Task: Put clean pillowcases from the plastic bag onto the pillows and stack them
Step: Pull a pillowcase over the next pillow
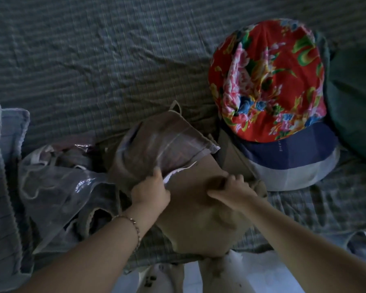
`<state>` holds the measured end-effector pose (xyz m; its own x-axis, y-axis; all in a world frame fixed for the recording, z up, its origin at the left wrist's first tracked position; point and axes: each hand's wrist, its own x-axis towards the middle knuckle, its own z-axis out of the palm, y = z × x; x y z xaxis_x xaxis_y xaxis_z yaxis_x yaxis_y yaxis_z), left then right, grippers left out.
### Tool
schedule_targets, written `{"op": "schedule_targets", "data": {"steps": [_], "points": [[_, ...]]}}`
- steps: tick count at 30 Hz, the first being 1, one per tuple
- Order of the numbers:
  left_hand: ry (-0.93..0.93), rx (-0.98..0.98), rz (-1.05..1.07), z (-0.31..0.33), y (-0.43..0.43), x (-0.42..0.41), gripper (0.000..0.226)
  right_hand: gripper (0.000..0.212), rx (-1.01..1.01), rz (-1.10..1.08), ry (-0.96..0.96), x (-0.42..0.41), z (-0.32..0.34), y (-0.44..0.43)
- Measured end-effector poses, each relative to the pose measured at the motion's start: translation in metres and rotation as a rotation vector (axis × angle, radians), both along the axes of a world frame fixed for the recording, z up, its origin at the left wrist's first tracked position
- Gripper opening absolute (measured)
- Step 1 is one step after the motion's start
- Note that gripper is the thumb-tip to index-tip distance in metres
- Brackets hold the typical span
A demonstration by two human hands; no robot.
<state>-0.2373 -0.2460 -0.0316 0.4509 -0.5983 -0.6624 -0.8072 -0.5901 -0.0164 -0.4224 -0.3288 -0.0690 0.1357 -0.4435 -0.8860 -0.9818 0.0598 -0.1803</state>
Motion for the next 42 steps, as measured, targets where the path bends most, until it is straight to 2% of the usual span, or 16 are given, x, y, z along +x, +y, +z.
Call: {"op": "schedule_targets", "data": {"steps": [3, 6, 9, 12, 14, 16, 19, 21, 23, 26, 29, 32, 35, 38, 40, 42], "points": [[-0.02, -0.123, -0.094, -0.012, -0.039, -0.007, 0.041, 0.125, 0.017, -0.055, 0.025, 0.009, -0.024, -0.018], [0.032, -0.162, -0.139, -0.034, -0.066, -0.015, 0.041, 0.137, 0.107, -0.06, 0.113, 0.012, -0.051, -0.016], [0.077, -0.197, -0.288, -0.055, -0.083, -0.022, 0.044, 0.121, 0.011, -0.174, 0.015, 0.014, -0.071, -0.005], [0.079, -0.162, -0.471, -0.063, -0.083, -0.027, 0.051, 0.068, -0.092, -0.39, -0.197, 0.013, -0.07, 0.006], [0.088, -0.155, -0.447, -0.062, -0.081, -0.026, 0.049, 0.048, -0.139, -0.441, -0.306, 0.013, -0.056, 0.009], [0.153, -0.226, -0.246, -0.05, -0.086, -0.021, 0.039, 0.039, -0.241, -0.327, -0.396, 0.014, -0.037, 0.009], [0.243, -0.414, 0.034, -0.025, -0.093, -0.005, 0.024, 0.043, -0.446, -0.106, -0.527, 0.018, -0.005, 0.01], [0.288, -0.454, 0.052, -0.006, -0.089, 0.004, 0.021, 0.051, -0.598, 0.003, -0.662, 0.017, 0.011, 0.01], [0.354, -0.482, -0.02, 0.013, -0.078, 0.003, 0.015, 0.073, -0.611, 0.061, -0.695, 0.019, 0.028, 0.006], [0.454, -0.59, -0.14, 0.029, -0.069, -0.006, 0.016, 0.104, -0.479, -0.009, -0.612, 0.019, 0.044, -0.012], [0.567, -0.684, -0.305, 0.041, -0.071, -0.02, 0.027, 0.104, -0.497, 0.054, -0.587, 0.019, 0.047, -0.028], [0.666, -0.785, -0.484, 0.048, -0.068, -0.041, 0.021, 0.085, -0.598, 0.236, -0.708, 0.014, 0.051, -0.038], [0.668, -0.869, -0.523, 0.04, -0.055, -0.047, 0.017, 0.057, -0.449, 0.012, -0.754, 0.003, 0.056, -0.04], [0.463, -0.92, -0.507, 0.016, -0.03, -0.032, 0.029, 0.035, -0.402, -0.325, -0.786, 0.001, 0.057, -0.035], [0.268, -0.858, -0.339, 0.004, -0.014, -0.017, 0.036, 0.038, -0.33, -0.467, -0.83, 0.007, 0.067, -0.033], [0.196, -0.705, 0.005, -0.008, -0.009, -0.001, 0.039, 0.043, -0.207, -0.617, -0.886, 0.012, 0.078, -0.031]]}}
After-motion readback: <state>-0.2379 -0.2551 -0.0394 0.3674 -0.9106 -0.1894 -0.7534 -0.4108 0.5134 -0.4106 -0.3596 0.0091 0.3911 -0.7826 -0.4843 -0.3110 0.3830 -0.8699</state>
